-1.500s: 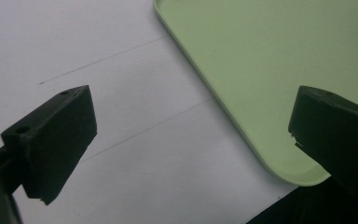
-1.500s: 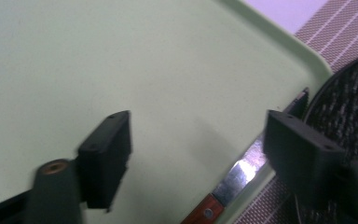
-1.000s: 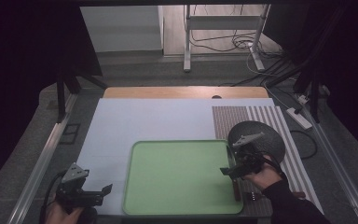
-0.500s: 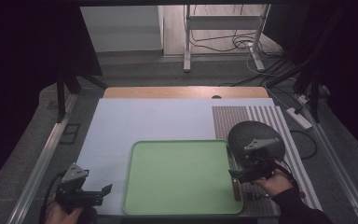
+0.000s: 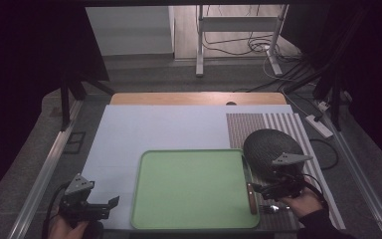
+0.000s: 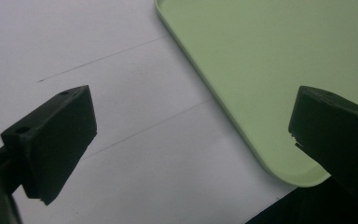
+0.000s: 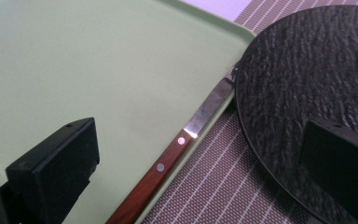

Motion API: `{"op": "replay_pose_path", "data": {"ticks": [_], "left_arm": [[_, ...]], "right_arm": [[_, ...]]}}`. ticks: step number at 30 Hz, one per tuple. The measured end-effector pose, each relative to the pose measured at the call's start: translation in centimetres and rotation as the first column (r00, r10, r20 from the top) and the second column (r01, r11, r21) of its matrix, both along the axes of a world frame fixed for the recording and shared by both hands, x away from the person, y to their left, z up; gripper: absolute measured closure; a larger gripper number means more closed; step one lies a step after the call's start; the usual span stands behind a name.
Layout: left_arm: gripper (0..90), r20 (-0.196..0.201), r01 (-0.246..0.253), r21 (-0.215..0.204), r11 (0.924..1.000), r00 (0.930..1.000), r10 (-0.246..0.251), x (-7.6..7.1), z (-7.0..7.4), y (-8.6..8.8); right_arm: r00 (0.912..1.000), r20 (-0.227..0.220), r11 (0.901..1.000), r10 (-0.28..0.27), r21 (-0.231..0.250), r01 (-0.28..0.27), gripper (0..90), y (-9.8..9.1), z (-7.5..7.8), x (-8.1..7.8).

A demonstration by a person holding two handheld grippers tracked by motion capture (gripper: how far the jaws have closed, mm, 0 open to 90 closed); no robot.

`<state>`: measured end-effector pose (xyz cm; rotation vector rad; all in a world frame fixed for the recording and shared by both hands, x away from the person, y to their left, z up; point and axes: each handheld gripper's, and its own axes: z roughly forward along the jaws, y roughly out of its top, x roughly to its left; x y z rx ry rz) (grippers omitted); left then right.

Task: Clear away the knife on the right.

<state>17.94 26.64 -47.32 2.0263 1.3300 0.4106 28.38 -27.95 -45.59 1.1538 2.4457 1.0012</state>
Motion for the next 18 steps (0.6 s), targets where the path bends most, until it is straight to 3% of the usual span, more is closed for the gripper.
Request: {"op": "replay_pose_path", "data": {"ticks": [10,18], "left_arm": [[1.5,-0.002,-0.002,-0.004,1.0,1.0,0.002,0.0,0.0,0.0],[1.1,-0.001,-0.003,-0.008,1.0,1.0,0.003,0.0,0.0,0.1]], "right_arm": [[0.9988,0.029,0.9992,-0.038,0.009,0.038,0.0,-1.3,0.3,-1.3],[0.9941,0.051,0.9947,-0.096,0.042,0.094,0.0,-3.3,0.7,-2.7]]}}
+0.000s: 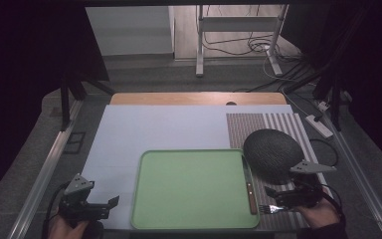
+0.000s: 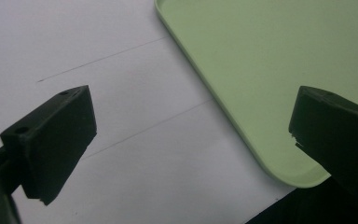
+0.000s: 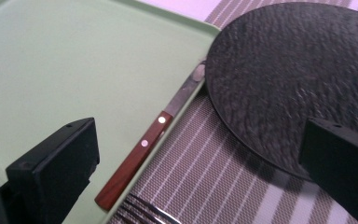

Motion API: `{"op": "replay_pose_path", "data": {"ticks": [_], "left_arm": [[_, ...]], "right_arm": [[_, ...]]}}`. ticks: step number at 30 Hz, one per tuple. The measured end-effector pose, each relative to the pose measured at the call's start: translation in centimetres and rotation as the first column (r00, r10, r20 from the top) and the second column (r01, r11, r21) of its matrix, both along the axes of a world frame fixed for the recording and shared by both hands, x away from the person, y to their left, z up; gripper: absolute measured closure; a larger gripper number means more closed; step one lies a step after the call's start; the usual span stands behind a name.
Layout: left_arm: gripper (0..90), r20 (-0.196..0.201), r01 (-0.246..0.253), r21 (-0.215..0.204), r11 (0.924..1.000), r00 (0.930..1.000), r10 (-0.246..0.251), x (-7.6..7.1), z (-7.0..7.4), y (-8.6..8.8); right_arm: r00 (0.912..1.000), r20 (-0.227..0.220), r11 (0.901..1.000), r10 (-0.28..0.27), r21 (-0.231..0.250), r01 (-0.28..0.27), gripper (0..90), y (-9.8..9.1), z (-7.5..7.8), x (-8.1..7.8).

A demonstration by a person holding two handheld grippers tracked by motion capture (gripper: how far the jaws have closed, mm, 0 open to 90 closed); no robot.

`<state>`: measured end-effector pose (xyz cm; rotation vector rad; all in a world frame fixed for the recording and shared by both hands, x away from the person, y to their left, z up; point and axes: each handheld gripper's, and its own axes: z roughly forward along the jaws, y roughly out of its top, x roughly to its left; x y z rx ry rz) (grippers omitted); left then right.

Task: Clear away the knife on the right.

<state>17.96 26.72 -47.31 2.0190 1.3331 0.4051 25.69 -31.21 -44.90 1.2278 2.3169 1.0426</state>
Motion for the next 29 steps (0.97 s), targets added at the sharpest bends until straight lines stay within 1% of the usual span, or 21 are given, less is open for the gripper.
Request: {"op": "replay_pose_path", "data": {"ticks": [11,16,19,22,24,29], "left_arm": [[0.0,0.0,-0.011,-0.01,0.9999,0.9999,0.011,0.0,0.0,0.1],[0.0,-0.001,-0.014,-0.01,0.9998,0.9999,0.014,0.0,0.0,0.2],[0.0,-0.002,-0.016,-0.01,0.9998,0.9999,0.016,0.0,0.0,0.2],[0.0,-0.003,-0.016,-0.009,0.9998,0.9999,0.016,0.0,0.0,0.2],[0.0,-0.006,-0.016,-0.007,0.9998,0.9999,0.016,0.0,0.0,0.2],[0.0,-0.006,-0.018,-0.01,0.9998,0.9998,0.018,0.0,0.0,0.1]], "right_arm": [[0.9987,0.013,0.9987,-0.049,0.016,0.048,0.0,-1.4,0.1,-1.6],[0.9976,0.016,0.9976,-0.068,0.013,0.067,0.0,-2.0,0.1,-2.3],[0.9966,0.014,0.9967,-0.081,0.001,0.081,0.0,-2.6,-0.1,-2.9],[0.9959,0.008,0.996,-0.09,0.004,0.09,0.0,-2.9,-0.1,-3.1],[0.995,0.017,0.9951,-0.099,0.01,0.099,0.0,-3.2,0.0,-3.4],[0.995,0.017,0.9951,-0.098,0.005,0.098,0.0,-3.2,-0.1,-3.5]]}}
